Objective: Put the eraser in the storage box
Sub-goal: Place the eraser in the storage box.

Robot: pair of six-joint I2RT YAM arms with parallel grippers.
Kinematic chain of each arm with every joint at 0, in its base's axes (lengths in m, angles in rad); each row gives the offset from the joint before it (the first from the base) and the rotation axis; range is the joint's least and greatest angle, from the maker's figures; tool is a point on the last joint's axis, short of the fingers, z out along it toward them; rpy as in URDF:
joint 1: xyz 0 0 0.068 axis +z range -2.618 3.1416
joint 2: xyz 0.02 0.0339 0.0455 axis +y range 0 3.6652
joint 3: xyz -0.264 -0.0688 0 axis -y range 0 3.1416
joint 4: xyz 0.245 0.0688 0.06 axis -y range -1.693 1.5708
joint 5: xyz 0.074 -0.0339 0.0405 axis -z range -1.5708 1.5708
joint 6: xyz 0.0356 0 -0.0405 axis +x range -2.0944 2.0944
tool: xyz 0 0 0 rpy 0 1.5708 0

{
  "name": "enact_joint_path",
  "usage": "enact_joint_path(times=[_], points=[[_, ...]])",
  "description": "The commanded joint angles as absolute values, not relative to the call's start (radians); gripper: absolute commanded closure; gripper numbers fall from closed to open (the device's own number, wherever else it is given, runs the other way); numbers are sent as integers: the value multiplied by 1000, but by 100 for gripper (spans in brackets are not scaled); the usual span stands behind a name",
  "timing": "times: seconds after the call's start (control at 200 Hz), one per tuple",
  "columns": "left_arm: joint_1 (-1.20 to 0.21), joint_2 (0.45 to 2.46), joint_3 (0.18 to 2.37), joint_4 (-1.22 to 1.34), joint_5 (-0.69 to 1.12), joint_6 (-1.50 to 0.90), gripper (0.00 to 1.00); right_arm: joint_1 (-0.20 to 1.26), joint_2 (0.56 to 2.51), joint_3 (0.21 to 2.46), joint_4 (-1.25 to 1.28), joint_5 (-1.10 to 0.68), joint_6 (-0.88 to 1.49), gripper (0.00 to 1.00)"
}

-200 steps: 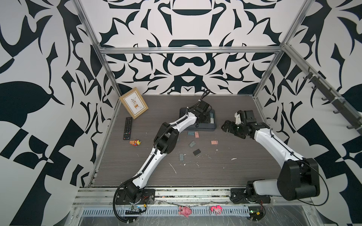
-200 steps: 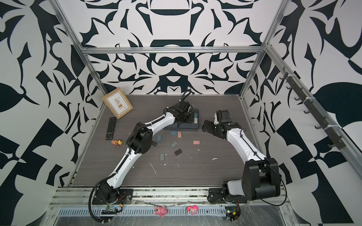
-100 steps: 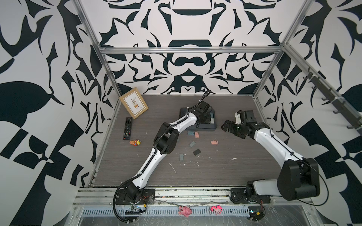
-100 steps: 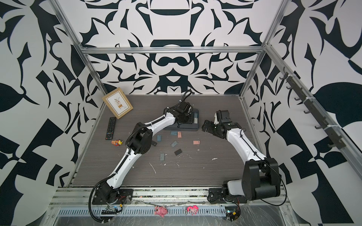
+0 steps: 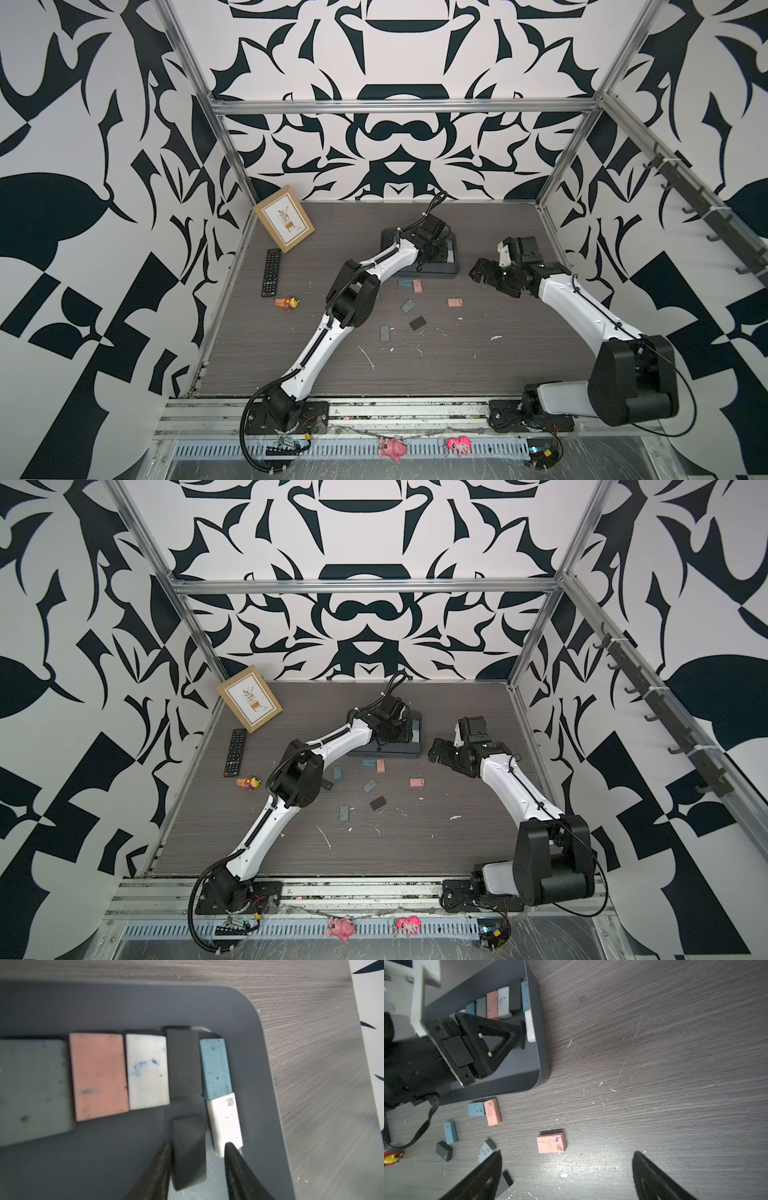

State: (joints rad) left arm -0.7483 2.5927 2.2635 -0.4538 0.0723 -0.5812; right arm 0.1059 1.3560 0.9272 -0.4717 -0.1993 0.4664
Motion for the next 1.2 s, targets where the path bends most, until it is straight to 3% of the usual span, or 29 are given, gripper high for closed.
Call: enact_joint_path(times=[0.0,0.89,1.195], points=[[-754,2559,2225,-481,102,-628,54,102,1328,927,-458,-209,472,1],[-750,2631,2352,-455,139,-696,51,104,1294,827,-490,-194,496,1],[-746,2600,2313,-455,147,-696,46,175,1338,813,-490,-143,544,1]])
